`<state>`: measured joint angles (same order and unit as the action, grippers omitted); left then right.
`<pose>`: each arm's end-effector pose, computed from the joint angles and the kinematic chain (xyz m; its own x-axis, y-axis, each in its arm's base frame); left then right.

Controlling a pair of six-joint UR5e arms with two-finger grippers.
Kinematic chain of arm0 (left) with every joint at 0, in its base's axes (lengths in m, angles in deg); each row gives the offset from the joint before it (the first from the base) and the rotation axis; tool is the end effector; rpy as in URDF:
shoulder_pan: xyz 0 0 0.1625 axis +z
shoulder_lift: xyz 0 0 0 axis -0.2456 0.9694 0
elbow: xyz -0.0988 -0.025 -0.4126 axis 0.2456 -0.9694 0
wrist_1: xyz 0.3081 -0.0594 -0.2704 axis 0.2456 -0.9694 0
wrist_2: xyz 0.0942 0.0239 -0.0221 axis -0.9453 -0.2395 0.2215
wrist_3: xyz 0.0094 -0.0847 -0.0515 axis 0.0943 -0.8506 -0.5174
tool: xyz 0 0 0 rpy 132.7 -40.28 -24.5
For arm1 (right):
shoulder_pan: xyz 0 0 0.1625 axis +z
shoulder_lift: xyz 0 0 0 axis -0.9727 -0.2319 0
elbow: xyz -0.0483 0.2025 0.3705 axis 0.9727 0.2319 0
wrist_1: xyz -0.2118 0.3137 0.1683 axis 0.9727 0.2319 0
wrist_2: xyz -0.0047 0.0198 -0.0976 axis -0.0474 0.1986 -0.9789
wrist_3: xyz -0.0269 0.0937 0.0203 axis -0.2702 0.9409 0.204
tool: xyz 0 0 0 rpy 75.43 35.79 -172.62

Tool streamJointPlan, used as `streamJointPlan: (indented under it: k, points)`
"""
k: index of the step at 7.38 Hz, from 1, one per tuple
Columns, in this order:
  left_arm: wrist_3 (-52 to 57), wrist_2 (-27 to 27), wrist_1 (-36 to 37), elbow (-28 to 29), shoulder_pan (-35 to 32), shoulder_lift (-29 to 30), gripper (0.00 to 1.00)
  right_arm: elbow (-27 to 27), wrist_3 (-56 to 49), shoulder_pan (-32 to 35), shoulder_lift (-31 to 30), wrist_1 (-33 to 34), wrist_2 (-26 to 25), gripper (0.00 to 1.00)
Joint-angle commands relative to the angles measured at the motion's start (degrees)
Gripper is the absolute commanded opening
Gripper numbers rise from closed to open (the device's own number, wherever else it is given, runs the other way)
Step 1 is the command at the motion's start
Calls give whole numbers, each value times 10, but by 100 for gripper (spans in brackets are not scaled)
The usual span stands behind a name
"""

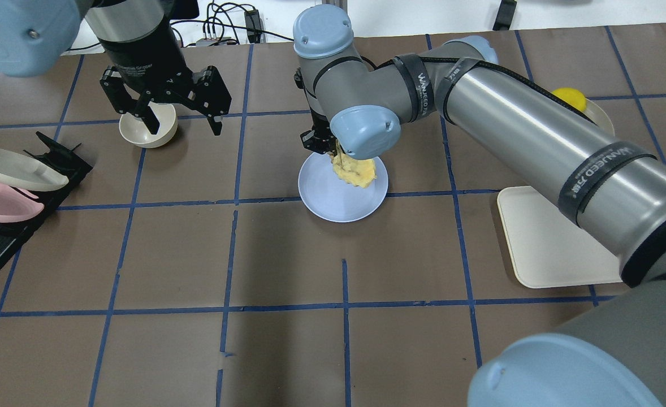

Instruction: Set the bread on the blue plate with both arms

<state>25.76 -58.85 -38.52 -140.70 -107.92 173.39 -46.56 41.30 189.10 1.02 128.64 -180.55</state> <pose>-0.1660 -0.5258 0.4914 -0.9979 0.0631 -0.0158 0.0614 0.9937 0.0942 0.3794 -0.5815 0.2869 -0.9541 -0.2955 0.0495 -0.2980 0.9530 -0.0542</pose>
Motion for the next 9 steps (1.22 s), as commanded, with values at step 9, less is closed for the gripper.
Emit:
streamJointPlan:
  k: [9]
  points:
    - [108,6,19,-2,43,-7,100,-106,-192,-121,-168,-27,-34,100]
